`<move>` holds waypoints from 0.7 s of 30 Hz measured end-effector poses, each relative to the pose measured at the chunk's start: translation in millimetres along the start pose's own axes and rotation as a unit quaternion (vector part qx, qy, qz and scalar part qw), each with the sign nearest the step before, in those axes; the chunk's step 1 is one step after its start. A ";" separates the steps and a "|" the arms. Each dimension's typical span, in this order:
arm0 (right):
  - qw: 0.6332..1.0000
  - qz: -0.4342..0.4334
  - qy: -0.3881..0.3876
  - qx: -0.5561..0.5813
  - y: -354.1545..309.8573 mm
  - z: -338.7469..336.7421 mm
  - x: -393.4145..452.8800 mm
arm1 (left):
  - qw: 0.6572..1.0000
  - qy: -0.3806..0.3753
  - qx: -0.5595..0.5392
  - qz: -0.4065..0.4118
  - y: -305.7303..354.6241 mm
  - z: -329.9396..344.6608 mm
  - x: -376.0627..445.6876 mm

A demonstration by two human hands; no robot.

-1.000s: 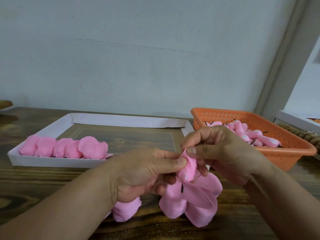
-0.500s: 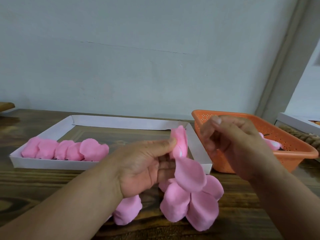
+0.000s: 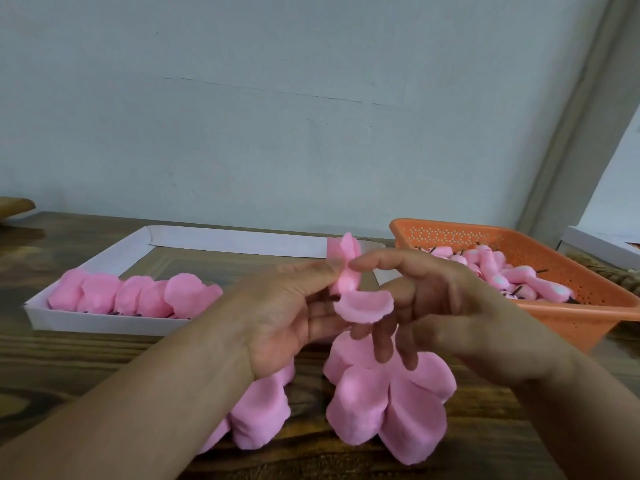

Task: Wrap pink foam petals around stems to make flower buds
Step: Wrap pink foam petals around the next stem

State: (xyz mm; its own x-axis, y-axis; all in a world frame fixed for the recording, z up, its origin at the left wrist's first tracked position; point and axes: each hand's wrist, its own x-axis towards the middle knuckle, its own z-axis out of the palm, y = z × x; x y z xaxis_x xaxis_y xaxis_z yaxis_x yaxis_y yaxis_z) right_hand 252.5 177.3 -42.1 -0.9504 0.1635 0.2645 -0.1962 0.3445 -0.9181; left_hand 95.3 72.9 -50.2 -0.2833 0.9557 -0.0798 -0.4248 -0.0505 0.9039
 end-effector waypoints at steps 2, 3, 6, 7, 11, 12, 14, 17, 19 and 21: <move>0.996 -0.031 0.044 -0.075 0.9 4.5 0.3 | 1.000 -0.005 -0.004 -0.006 -0.4 0.2 -0.2; 0.984 -0.059 0.095 -0.137 2.0 6.5 0.9 | 1.000 -0.008 -0.003 -0.009 -0.5 0.5 -0.4; 0.936 -0.117 0.175 -0.283 1.9 10.5 4.3 | 0.999 -0.013 -0.025 -0.016 -0.1 2.4 -3.1; 0.929 -0.126 0.173 -0.303 1.1 10.3 4.6 | 0.999 -0.016 -0.028 -0.017 0.1 3.2 -4.0; 0.909 -0.135 0.153 -0.363 1.3 8.9 4.1 | 0.999 -0.010 -0.025 -0.019 -1.2 3.9 -4.5; 0.903 -0.139 0.159 -0.375 1.4 10.0 4.3 | 1.000 -0.007 -0.024 -0.018 -1.3 3.9 -4.4; 0.884 -0.153 0.194 -0.397 1.5 12.0 5.1 | 1.000 -0.010 -0.023 -0.015 -1.4 4.6 -4.7; 0.872 -0.167 0.244 -0.390 0.4 13.5 6.4 | 0.999 -0.028 -0.023 -0.017 -2.3 6.5 -5.0; 0.874 -0.174 0.251 -0.378 1.1 15.4 7.1 | 0.999 -0.030 -0.021 -0.017 -3.4 6.6 -4.3; 0.872 -0.179 0.258 -0.375 2.9 17.3 7.7 | 0.999 -0.032 -0.015 -0.016 -4.1 6.6 -4.4</move>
State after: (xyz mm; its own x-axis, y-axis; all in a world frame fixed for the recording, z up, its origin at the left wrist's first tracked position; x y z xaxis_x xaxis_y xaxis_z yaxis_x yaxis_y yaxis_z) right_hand 240.4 163.6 -47.8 -0.5871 0.2499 0.7700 -0.0609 0.9348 -0.3498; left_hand 104.0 70.9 -50.9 -0.2149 0.9733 -0.0808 -0.4593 -0.0278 0.8878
